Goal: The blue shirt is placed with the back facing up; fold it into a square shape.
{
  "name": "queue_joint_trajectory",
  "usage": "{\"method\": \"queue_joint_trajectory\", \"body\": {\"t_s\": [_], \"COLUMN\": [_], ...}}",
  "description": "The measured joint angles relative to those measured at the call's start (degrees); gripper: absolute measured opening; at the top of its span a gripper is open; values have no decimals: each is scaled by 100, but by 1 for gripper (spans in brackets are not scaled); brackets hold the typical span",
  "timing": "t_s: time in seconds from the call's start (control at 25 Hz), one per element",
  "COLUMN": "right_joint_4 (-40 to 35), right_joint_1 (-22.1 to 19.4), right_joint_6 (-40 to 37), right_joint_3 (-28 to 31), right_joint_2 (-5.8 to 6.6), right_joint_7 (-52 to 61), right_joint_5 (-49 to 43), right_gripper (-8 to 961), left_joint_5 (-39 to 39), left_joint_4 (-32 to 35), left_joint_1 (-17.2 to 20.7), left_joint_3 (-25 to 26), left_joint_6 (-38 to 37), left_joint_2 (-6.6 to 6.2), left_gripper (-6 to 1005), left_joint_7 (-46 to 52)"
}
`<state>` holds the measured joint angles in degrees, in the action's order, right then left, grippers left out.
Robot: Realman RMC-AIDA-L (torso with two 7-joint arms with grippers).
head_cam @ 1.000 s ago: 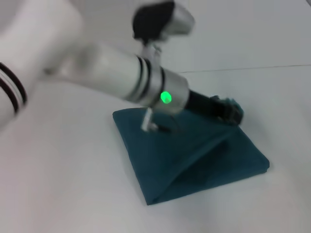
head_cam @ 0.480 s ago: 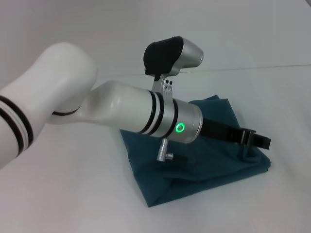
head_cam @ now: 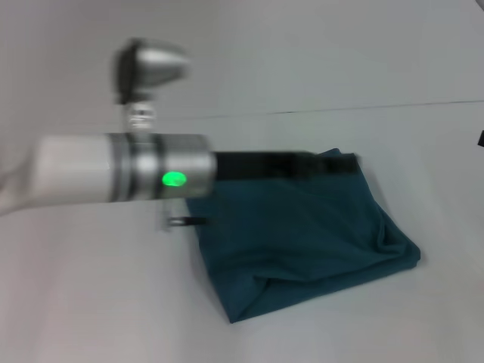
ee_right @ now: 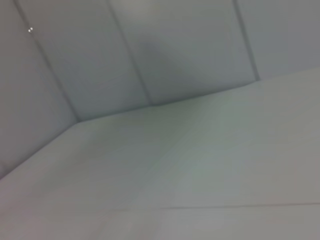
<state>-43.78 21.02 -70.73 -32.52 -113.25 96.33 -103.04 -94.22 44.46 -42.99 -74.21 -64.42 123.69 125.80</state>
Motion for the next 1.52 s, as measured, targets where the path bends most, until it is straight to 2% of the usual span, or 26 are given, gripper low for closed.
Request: {"method": "queue_joint_trajectory", "body": {"t_s": [0.12,0.2,0.24,0.4,0.56,0.68,0.76,0.96,1.2,1.32,1.52], "right_joint_4": [-487,-686,-768,-1110,-1337,-1372,-1364,-1219,-801,-503,-224], "right_joint_1": [121,265,370,901,1547,1953,2245,2383,2390,2410,2454], "right_joint_6": [-509,-822,-996,-1579,-1926,-2033,-1940,-1567,-722,-215,134], "right_joint_3": [1,4,5,3,-12,-122,-379,-759,-963,-963,-973], "right_joint_2": [15,61,86,135,108,46,-47,-145,-214,-305,-329], "right_joint_7": [676,1137,1416,2495,3358,3802,4213,4572,4841,4855,4851], "right_joint_5": [-536,-858,-1061,-2052,-3173,-3850,-4313,-4470,-4446,-4436,-4433], "right_gripper": [12,12,45,175,314,420,490,668,806,804,800], "left_joint_5": [-3,-12,-27,-403,-1211,-1563,-1779,-2004,-2012,-2015,-2024], "left_joint_4": [9,11,21,117,178,183,185,185,149,163,163], "left_joint_1": [370,590,689,978,1114,1170,1225,1371,1475,1493,1501], "left_joint_3": [903,1288,1454,2217,2985,3206,3298,3319,3344,3337,3335], "left_joint_6": [-642,-977,-1120,-1836,-2599,-2762,-2780,-2886,-2906,-2923,-2919], "left_joint_2": [-152,-257,-281,-333,-402,-416,-417,-358,-313,-300,-301], "left_gripper": [870,932,963,955,946,940,936,931,929,927,926], "left_joint_7": [-376,-577,-699,-1448,-2110,-2269,-2302,-2480,-2602,-2611,-2616]}}
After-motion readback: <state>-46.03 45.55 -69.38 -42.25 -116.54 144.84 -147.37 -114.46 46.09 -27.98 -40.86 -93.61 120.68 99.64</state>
